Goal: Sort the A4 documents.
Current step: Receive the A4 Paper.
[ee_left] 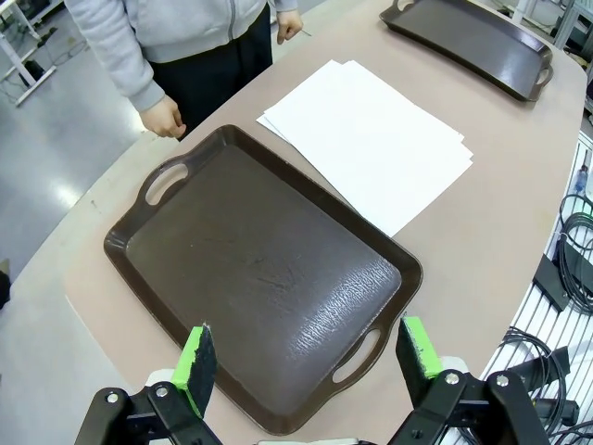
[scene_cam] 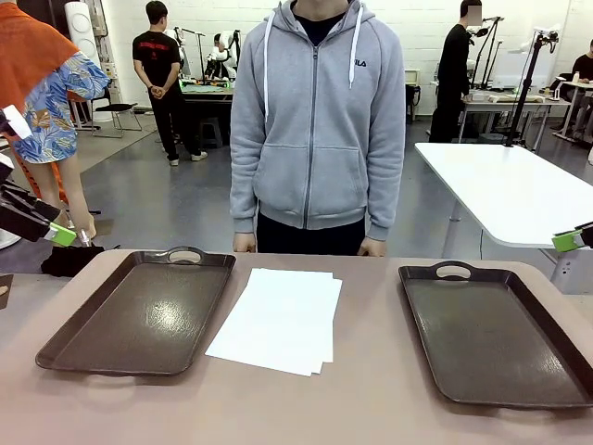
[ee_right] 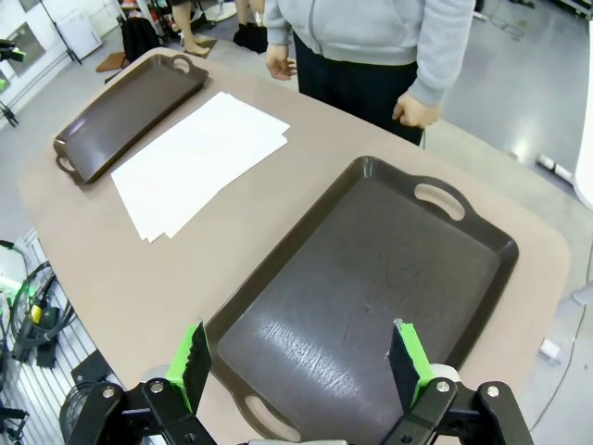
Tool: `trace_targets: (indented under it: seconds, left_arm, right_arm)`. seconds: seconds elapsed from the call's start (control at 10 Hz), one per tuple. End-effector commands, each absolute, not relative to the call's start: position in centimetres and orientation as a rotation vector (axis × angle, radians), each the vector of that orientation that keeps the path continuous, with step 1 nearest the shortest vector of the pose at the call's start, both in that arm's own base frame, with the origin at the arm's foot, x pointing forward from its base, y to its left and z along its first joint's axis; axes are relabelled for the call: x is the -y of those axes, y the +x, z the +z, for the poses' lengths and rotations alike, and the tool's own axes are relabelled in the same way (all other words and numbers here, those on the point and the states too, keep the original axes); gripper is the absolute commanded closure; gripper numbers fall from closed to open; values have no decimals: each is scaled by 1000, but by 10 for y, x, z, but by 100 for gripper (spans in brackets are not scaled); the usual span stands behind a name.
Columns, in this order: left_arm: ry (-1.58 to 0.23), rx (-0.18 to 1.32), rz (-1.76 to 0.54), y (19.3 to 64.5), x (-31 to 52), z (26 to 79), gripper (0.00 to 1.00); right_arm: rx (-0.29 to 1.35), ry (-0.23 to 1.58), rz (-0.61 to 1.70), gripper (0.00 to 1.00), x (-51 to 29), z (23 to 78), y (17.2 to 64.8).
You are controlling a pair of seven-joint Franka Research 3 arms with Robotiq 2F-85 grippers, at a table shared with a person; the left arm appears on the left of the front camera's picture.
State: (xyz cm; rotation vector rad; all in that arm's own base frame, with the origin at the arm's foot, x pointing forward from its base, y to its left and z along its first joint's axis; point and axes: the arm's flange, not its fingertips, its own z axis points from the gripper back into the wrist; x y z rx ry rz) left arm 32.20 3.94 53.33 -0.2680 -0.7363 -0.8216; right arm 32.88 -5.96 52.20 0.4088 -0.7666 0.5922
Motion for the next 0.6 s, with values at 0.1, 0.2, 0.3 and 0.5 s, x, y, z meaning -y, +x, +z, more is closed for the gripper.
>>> trace_targets:
  seconds: [0.1, 0.2, 0.3, 0.5]
  left_arm:
    - [-268, 740, -820, 322, -40, 534, 0]
    - [-268, 740, -820, 322, -40, 534, 0]
    - [-268, 740, -820, 322, -40, 534, 0]
    - [-268, 740, -820, 322, -40, 534, 0]
  right_arm:
    - [769, 409, 588, 0, 61, 522, 329]
    - [769, 409, 588, 0, 61, 522, 329]
    - [769, 409, 588, 0, 61, 522, 329]
    - [769, 409, 588, 0, 61, 522, 329]
